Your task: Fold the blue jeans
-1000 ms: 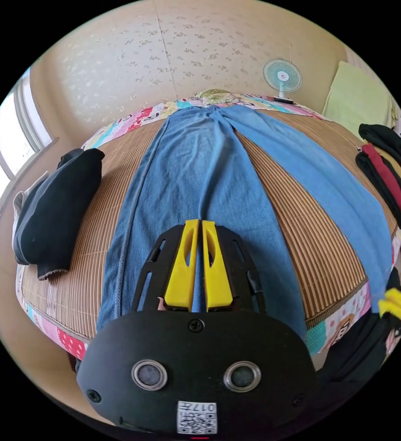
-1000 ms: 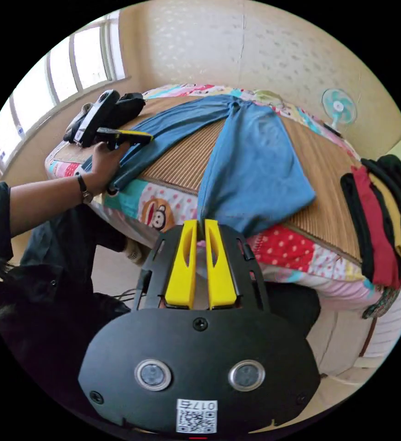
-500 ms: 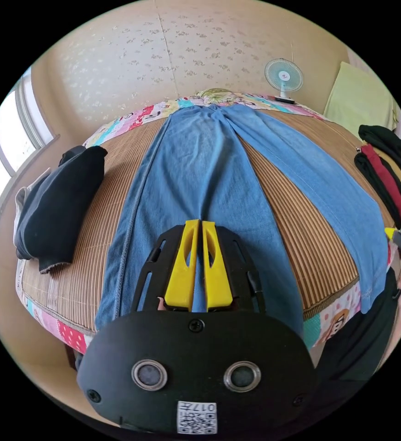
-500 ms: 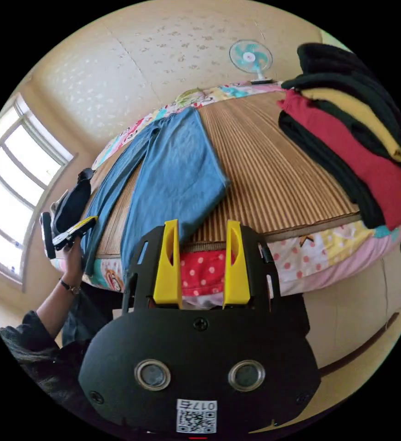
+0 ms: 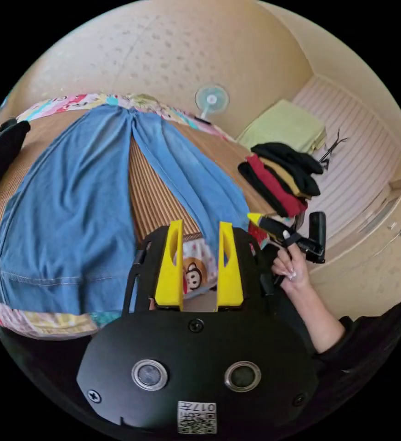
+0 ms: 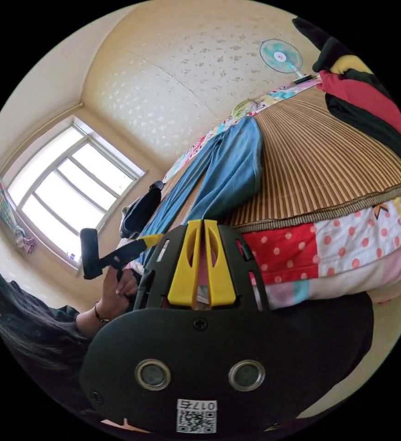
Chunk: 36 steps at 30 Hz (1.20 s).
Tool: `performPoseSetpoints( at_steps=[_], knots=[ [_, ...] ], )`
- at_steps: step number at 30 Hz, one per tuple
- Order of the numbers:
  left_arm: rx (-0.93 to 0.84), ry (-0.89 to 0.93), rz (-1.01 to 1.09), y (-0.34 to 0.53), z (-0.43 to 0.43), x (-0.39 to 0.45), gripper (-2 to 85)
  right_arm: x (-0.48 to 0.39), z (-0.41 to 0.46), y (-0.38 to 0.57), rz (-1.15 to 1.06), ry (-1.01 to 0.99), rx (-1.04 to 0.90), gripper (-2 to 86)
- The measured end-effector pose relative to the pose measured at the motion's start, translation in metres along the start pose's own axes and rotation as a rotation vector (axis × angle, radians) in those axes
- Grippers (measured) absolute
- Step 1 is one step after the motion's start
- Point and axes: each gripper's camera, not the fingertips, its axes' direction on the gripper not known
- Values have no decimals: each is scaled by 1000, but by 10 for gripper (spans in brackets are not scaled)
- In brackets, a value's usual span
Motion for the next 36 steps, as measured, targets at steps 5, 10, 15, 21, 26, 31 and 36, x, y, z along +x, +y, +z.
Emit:
performPoseSetpoints(
  at_steps=[5, 10, 15, 21, 26, 31, 36],
  knots=[
    [-37, -7, 40, 7, 19, 18, 35, 2, -13, 0, -10, -20, 12, 12],
    [-48, 192, 50, -13, -1, 2, -5, 14, -20, -8, -4, -98, 8, 16],
    [86, 336, 14, -40, -74, -27, -9, 31, -43, -7, 86, -123, 114, 30],
    [280, 91, -22, -37, -130, -33, -9, 32, -46, -12, 119, -93, 122, 61],
    [282, -28, -204, -32, -124, -81, -9, 13, -25, -23, 51, -32, 12, 76],
    [264, 59, -285, -34, -114, -117, -8, -17, -1, -35, -94, 15, -85, 94],
    [256, 66, -272, -46, -112, -119, -8, -45, 43, -66, -205, 82, -184, 115]
  ],
)
